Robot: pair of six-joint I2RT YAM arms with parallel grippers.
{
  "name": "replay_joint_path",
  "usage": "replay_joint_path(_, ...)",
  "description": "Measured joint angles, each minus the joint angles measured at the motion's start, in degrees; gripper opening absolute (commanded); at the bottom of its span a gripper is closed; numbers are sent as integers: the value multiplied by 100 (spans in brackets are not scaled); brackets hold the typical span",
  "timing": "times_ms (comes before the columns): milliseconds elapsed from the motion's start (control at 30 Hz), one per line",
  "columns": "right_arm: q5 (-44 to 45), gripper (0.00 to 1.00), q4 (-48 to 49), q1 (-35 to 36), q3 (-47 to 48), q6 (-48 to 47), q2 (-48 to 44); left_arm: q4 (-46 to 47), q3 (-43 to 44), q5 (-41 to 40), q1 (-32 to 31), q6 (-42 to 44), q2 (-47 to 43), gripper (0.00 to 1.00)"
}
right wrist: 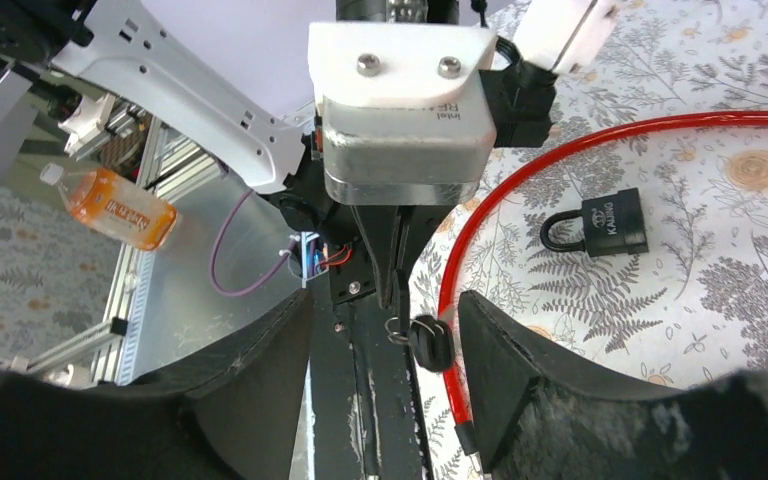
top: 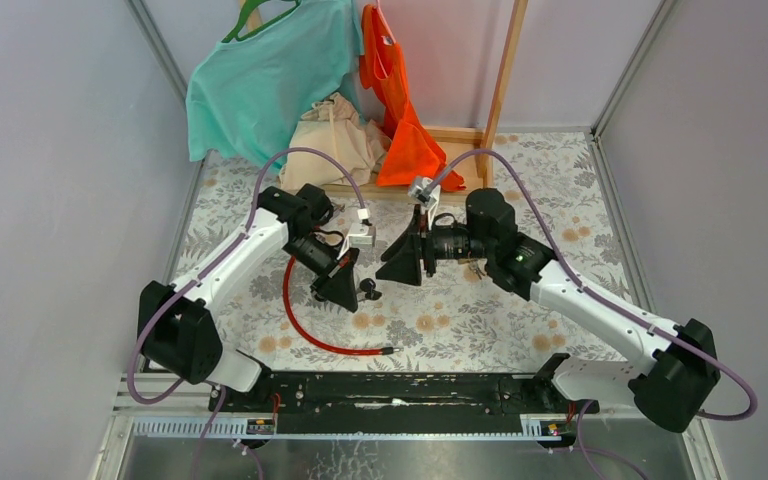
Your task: Unlock with the key
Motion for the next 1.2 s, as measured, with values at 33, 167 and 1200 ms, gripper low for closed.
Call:
replay_joint_path(33, -63, 62, 26, 11, 0, -61, 50, -87, 15, 24, 0, 28, -4, 0)
replay_joint_path(167, -164, 62, 103, 118, 0, -223, 225, -225, 94, 116, 0, 66, -11, 0)
replay_joint_path(1200, 46, 0, 149, 656, 46, -474, 669, -376, 251, 50, -44, 33, -116, 2)
